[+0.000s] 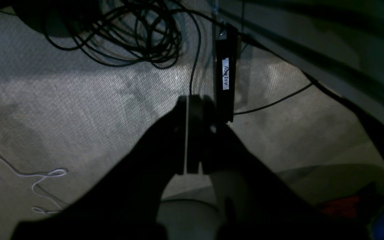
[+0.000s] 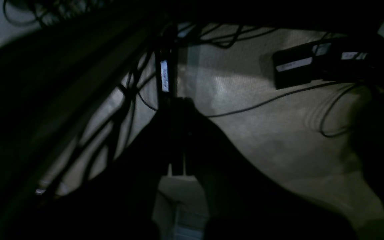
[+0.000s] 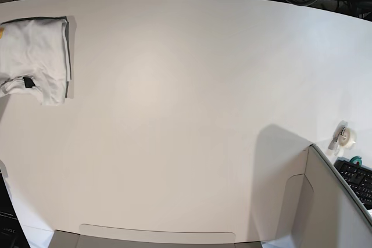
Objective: Layout the t-shirt on the table in an organized manner, then fold the t-shirt properly
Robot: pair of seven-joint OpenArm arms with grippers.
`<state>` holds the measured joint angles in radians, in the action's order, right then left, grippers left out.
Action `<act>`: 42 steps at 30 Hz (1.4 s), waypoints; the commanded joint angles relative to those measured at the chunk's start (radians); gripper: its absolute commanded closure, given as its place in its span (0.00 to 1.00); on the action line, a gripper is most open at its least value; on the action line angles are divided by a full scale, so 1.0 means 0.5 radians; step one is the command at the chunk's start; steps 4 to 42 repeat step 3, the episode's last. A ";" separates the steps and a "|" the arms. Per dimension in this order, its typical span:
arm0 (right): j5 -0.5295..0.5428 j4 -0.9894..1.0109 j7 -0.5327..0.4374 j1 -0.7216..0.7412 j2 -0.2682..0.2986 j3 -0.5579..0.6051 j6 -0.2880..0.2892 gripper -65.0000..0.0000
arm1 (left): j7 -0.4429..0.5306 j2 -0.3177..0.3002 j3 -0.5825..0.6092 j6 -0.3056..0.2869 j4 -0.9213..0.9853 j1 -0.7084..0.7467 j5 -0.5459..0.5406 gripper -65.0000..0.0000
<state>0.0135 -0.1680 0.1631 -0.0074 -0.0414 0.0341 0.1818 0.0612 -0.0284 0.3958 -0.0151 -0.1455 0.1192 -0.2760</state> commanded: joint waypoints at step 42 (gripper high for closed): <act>0.005 -0.006 -0.012 0.004 -0.048 -0.005 0.012 1.00 | 0.023 -0.006 0.002 0.001 -0.002 0.006 -0.002 1.00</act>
